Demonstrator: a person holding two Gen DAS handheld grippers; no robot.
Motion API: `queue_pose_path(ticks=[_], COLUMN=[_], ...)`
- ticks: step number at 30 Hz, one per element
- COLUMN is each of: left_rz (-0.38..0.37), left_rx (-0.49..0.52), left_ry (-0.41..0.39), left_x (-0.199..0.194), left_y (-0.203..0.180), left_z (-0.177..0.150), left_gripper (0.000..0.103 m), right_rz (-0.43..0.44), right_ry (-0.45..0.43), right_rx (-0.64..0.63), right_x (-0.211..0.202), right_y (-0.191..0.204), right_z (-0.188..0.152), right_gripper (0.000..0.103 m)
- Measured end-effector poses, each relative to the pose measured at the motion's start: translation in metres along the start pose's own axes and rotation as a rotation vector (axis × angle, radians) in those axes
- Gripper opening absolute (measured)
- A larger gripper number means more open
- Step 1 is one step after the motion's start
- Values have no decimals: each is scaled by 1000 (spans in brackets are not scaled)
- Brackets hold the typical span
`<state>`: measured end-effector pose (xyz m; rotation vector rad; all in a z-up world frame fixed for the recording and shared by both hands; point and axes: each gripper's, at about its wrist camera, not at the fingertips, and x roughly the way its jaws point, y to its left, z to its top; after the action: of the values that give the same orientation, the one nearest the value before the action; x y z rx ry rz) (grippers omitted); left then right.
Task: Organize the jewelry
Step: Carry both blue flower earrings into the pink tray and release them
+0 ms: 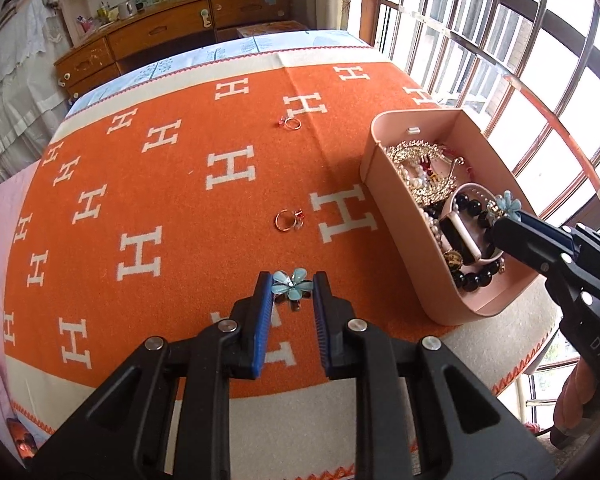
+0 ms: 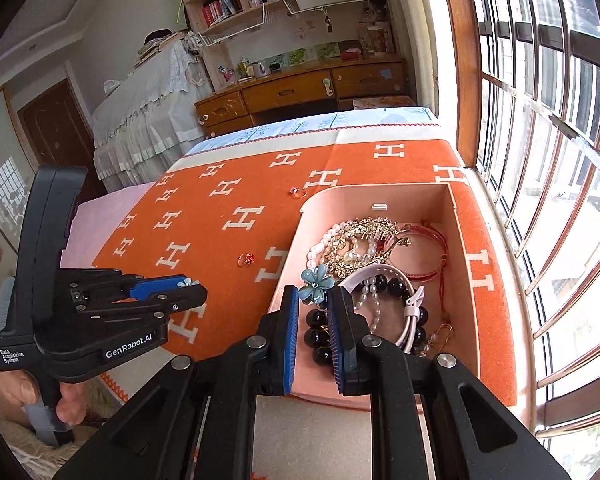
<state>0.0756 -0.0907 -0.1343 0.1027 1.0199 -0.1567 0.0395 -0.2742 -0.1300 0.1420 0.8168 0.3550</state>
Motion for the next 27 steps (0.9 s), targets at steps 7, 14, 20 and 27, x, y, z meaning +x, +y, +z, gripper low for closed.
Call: queue_pose_path(ticks=[7, 14, 20, 27], left_rz=[-42, -127, -191, -206], left_rx=[46, 102, 101, 90], left_ry=[-71, -133, -125, -67], left_x=[-17, -25, -11, 24], left_y=[-24, -58, -78, -86], left_z=[27, 60, 91, 112], left_gripper=[17, 17, 17, 17], right_rz=[-43, -118, -153, -149], right_ry=[-32, -85, -80, -53], right_rx=[26, 69, 68, 62], right_x=[-21, -45, -44, -10], right_y=[-16, -42, -56, -62], right_z=[3, 14, 23, 39], right_gripper=[14, 15, 15, 15])
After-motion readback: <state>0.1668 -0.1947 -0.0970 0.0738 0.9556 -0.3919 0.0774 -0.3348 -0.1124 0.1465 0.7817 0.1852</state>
